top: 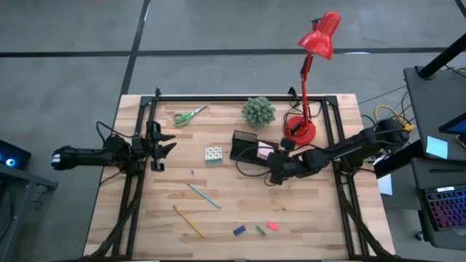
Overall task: Pick and place office supplies into organizer
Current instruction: Put the pink sticky notes into the black desk organizer
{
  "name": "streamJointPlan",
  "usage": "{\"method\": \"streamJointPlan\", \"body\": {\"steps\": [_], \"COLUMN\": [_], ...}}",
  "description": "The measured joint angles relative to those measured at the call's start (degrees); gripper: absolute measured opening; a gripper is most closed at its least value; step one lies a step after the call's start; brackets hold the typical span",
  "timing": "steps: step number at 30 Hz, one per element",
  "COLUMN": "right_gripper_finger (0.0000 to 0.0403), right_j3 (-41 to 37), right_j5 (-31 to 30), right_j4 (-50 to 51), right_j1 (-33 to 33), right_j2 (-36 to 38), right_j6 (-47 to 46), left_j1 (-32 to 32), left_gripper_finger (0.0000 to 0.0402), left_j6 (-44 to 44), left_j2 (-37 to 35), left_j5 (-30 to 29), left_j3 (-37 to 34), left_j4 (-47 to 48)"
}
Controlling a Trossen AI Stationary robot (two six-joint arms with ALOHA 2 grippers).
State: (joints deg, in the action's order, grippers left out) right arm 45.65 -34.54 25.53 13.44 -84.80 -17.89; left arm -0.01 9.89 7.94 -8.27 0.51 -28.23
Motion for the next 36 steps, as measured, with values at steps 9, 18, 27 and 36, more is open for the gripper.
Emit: {"method": "streamJointPlan", "body": {"steps": [9,18,27,36], "right_gripper_finger": [0.0009,0.0009,0.0009,0.0009], "right_j3": [0.0,0.0,0.0,0.0], "right_j5": [0.9,3.2,2.4,2.4], "right_j4": [0.0,0.3,0.3,0.3], "right_j1": [-2.2,-2.4,-2.4,-2.4], "right_j2": [-0.2,-0.5,-0.4,-0.4], "right_j6": [1.0,1.3,1.5,2.0], "left_j1": [0.0,0.0,0.0,0.0], "left_gripper_finger": [0.0105,0.0105,0.0105,0.0105], "left_j6": [0.0,0.0,0.0,0.0], "left_j2": [0.0,0.0,0.0,0.0], "left_j5": [0.0,0.0,0.0,0.0], "left_j3": [0.0,0.0,0.0,0.0], "left_j4": [0.0,0.0,0.0,0.0]}}
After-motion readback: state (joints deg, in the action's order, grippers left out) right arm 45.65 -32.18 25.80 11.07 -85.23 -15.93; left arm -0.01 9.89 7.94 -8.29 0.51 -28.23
